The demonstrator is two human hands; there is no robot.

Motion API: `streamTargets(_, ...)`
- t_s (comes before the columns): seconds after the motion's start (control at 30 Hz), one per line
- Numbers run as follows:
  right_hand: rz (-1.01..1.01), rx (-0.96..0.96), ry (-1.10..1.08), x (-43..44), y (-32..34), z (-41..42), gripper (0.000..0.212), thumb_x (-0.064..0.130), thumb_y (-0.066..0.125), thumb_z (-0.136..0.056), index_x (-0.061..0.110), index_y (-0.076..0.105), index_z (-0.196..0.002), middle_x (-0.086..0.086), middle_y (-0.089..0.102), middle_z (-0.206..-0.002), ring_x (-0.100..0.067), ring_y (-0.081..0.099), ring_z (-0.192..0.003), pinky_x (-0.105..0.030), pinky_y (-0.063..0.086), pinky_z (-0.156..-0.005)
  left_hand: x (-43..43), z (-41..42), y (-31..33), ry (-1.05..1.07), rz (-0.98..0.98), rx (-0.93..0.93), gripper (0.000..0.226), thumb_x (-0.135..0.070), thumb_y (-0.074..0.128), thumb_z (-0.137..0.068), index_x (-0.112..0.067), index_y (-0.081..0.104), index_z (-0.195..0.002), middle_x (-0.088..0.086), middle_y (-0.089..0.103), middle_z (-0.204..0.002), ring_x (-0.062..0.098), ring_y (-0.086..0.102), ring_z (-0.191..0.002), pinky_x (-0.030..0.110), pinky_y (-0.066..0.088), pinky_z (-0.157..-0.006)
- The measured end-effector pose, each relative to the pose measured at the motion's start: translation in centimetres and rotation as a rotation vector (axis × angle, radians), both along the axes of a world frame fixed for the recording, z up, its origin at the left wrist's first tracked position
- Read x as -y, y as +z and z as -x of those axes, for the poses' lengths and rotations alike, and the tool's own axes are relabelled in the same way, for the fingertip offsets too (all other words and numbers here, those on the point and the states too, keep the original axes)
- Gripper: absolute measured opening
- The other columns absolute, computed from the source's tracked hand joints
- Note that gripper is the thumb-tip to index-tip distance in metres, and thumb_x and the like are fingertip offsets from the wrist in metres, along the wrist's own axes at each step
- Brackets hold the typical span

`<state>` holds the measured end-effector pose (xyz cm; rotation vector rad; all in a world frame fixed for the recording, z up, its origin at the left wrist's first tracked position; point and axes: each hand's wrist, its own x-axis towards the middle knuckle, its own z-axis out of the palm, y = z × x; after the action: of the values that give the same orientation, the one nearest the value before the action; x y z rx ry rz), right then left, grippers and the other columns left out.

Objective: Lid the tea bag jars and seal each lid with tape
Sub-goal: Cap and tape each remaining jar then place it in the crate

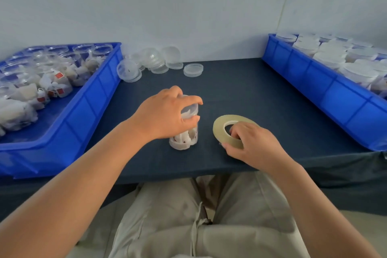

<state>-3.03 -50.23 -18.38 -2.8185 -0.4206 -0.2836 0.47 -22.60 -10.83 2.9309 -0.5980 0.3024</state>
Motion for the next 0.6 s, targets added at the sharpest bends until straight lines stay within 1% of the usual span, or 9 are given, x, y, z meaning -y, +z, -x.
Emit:
streamTargets(0.07,-0.152,-0.022,-0.015,-0.2,0.7,0.7,0.041,0.065,0.061,-0.088,0.027,0.047,-0.082,0.008,0.058,-0.072,-0.017,0.053,-0.065,-0.032,0.040,-0.056,0.0,0.1,0.6,-0.016,-0.009,-0.044,0.051,-0.074,0.043,-0.091,-0.067,0.040,-0.141,-0.014,0.046,-0.128,0.013,0.046,-0.127,0.035,0.043,-0.094)
streamTargets(0.13,-0.353,-0.028,-0.027,-0.7,1.6,1.6,0.044,0.069,0.057,-0.082,0.027,0.046,-0.079,0.006,0.057,-0.066,-0.015,0.049,-0.057,-0.025,0.032,-0.050,0.0,0.4,1.2,-0.013,-0.059,-0.076,0.063,-0.081,0.045,-0.091,-0.067,0.031,-0.151,-0.013,0.044,-0.143,0.014,0.040,-0.136,0.039,0.044,-0.105)
streamTargets(0.2,-0.538,-0.047,-0.014,-1.5,2.3,2.4,0.045,0.070,0.053,-0.080,0.026,0.048,-0.079,0.007,0.056,-0.068,-0.011,0.045,-0.056,-0.022,0.032,-0.049,0.1,1.1,1.9,0.004,-0.135,0.038,0.082,-0.089,0.044,-0.085,-0.059,0.027,-0.159,-0.006,0.037,-0.159,0.021,0.033,-0.145,0.047,0.041,-0.113)
streamTargets(0.23,-0.611,-0.057,-0.008,-1.9,2.6,2.6,0.045,0.069,0.055,-0.083,0.024,0.048,-0.080,0.008,0.054,-0.067,-0.009,0.043,-0.056,-0.022,0.033,-0.050,0.4,1.8,2.2,0.003,-0.125,0.146,0.086,-0.089,0.045,-0.085,-0.051,0.033,-0.161,-0.001,0.037,-0.161,0.025,0.034,-0.146,0.049,0.039,-0.114)
streamTargets(0.3,-0.715,-0.047,-0.016,-2.5,3.1,3.0,0.044,0.062,0.060,-0.089,0.020,0.048,-0.082,0.011,0.050,-0.065,-0.007,0.041,-0.056,-0.021,0.034,-0.051,1.2,3.5,2.1,-0.072,0.083,0.332,0.074,-0.076,0.052,-0.093,-0.032,0.055,-0.153,0.001,0.053,-0.147,0.025,0.047,-0.136,0.045,0.043,-0.110)
streamTargets(0.37,-0.783,-0.020,-0.036,-2.8,3.7,3.4,0.048,0.065,0.058,-0.086,0.018,0.048,-0.083,0.012,0.049,-0.063,-0.007,0.040,-0.054,-0.021,0.034,-0.050,2.5,5.4,1.2,-0.140,0.325,0.422,0.048,-0.059,0.058,-0.101,-0.026,0.071,-0.133,-0.009,0.064,-0.125,0.014,0.058,-0.115,0.028,0.046,-0.098)
streamTargets(0.47,-0.784,0.042,-0.056,-2.9,4.4,3.9,0.050,0.068,0.054,-0.082,0.018,0.048,-0.084,0.006,0.053,-0.067,-0.010,0.042,-0.054,-0.028,0.036,-0.053,4.6,8.1,0.2,-0.058,0.481,0.347,0.035,-0.056,0.059,-0.098,-0.033,0.076,-0.118,-0.021,0.067,-0.115,0.002,0.062,-0.104,0.021,0.049,-0.082)
streamTargets(0.53,-0.735,0.104,-0.068,-2.9,4.7,4.2,0.046,0.062,0.060,-0.086,0.018,0.047,-0.084,0.001,0.053,-0.068,-0.017,0.046,-0.057,-0.031,0.036,-0.053,5.5,9.1,-0.1,-0.025,0.537,0.313,0.032,-0.055,0.063,-0.097,-0.034,0.077,-0.116,-0.024,0.070,-0.109,0.000,0.063,-0.097,0.018,0.052,-0.077)
streamTargets(0.6,-0.693,0.155,-0.081,-2.9,4.9,4.5,0.039,0.054,0.066,-0.089,0.020,0.047,-0.083,0.004,0.051,-0.065,-0.019,0.047,-0.058,-0.031,0.036,-0.054,6.1,9.6,0.0,-0.013,0.593,0.270,0.029,-0.055,0.064,-0.096,-0.035,0.078,-0.111,-0.028,0.070,-0.099,-0.001,0.064,-0.091,0.016,0.051,-0.073)
